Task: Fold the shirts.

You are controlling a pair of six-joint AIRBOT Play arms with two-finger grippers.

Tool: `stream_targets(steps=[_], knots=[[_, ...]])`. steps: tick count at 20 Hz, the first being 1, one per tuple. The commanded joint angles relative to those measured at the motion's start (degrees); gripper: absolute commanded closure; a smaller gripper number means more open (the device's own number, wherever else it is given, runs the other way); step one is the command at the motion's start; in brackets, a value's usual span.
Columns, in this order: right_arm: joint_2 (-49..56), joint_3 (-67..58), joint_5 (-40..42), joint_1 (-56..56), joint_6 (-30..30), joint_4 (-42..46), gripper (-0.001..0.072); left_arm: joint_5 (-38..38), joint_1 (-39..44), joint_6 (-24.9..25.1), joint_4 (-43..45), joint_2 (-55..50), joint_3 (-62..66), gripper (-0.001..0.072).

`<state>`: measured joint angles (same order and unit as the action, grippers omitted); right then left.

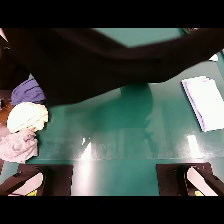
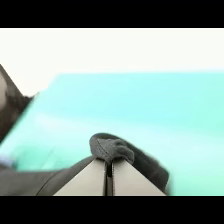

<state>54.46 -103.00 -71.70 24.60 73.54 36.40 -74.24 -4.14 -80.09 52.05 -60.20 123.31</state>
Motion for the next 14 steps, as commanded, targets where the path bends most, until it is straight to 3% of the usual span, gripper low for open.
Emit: stream_targets(steps=[1,4,8,10,14], knots=[[0.46,-17.38,3.72,0.04,4.24,6.36,0.0694,10.78,-0.07,-0.52,3.34,8.68,1.75,0.0684],[-4.33,-17.97,8.48,0.04,9.14,20.55,0.0694,15.74,-0.07,-0.48,5.51,13.51,1.75,0.0684],[-10.05,-10.12,10.8,0.04,12.39,31.3,0.0695,14.14,-0.07,-1.81,11.91,13.55,-0.13,0.0684],[-7.02,-10.95,6.1,0.04,13.07,30.77,0.0695,12.31,-0.07,-3.8,12.96,12.57,-7.69,0.0684],[7.72,-18.05,-14.47,-0.02,17.05,30.29,0.0695,-0.59,-0.07,-4.15,12.87,4.2,-19.71,0.0683]])
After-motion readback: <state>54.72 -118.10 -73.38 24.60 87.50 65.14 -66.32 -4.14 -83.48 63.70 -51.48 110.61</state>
